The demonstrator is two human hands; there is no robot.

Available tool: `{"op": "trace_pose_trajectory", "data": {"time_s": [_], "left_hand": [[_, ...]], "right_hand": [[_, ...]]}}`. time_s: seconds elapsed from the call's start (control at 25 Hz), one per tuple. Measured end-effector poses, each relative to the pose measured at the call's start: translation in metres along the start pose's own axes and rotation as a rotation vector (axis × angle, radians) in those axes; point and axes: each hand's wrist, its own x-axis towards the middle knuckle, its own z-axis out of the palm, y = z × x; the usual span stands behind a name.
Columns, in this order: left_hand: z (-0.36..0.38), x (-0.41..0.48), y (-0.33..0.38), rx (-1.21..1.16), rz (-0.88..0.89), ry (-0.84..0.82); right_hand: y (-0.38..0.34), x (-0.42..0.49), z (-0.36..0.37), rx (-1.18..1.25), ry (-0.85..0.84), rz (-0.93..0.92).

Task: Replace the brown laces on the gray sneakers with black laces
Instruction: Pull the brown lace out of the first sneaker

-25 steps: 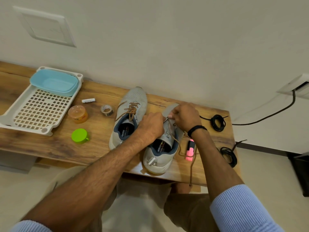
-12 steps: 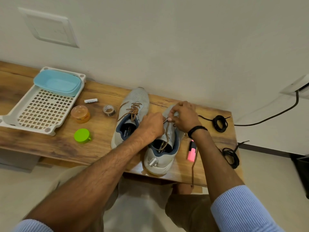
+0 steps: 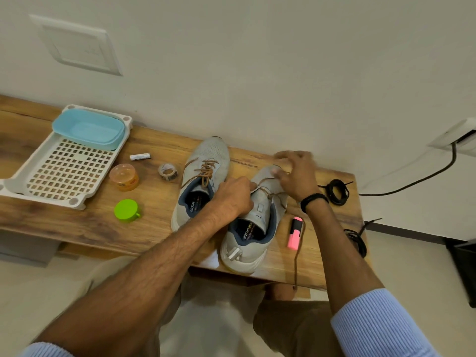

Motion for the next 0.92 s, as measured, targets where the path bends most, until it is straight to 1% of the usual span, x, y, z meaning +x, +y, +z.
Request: {"op": "trace_pose_trajectory", "data": {"time_s": [0.04,0.08,0.12,0.16,0.2,0.24,0.28,0.36,0.4,0.44,0.48,0.52,0.64,0.68,0.76,0.92], "left_hand": [[-0.001,-0.001,0.001,0.011,0.013,0.004],[-0.001,-0.002,0.001,0.022,0.026,0.005],[-0.001,-0.002,0.001,0.026,0.033,0.007],[0.0,-0.002,0.0,0.02,0.026,0.005],[0.0,-0.001,-0.001,0.008,0.013,0.001],[0.0,0.0,-0.002,-0.005,0.003,-0.002],[0.0,0.001,-0.002,-0.016,-0.002,-0.007],[-0.001,0.003,0.001,-0.029,0.005,-0.004],[-0.001,0.004,0.002,-0.029,0.01,0.006],[-0.001,0.005,0.003,-0.037,0.009,0.018],[0.0,0.007,0.004,-0.059,-0.007,0.026],[0.001,0.009,0.003,-0.08,-0.03,0.03],[0.003,0.013,-0.001,-0.096,-0.057,0.033],[0.002,0.013,-0.002,-0.081,-0.051,0.045],[0.002,0.013,-0.001,-0.053,-0.047,0.089],[0.009,0.016,0.004,-0.03,-0.031,0.168]], "right_hand": [[-0.002,0.001,0.006,-0.035,-0.126,-0.104],[-0.003,0.001,0.01,-0.082,-0.206,-0.161],[-0.001,0.002,0.015,-0.124,-0.247,-0.166],[0.0,0.003,0.018,-0.157,-0.246,-0.15],[0.001,0.002,0.02,-0.204,-0.199,-0.119],[0.002,0.0,0.02,-0.238,-0.096,-0.081],[0.004,0.0,0.019,-0.232,0.047,-0.017],[0.007,0.002,0.015,-0.099,0.287,0.144],[0.007,0.003,0.014,-0.021,0.35,0.189],[0.008,0.005,0.016,0.015,0.365,0.203],[0.009,0.007,0.016,0.023,0.327,0.181],[0.009,0.009,0.015,0.018,0.255,0.132],[0.004,0.008,0.007,0.083,-0.066,-0.052],[0.001,0.005,0.006,0.064,-0.141,-0.101],[-0.002,-0.001,0.006,-0.02,-0.21,-0.156],[-0.001,0.001,0.015,-0.094,-0.226,-0.17]]}}
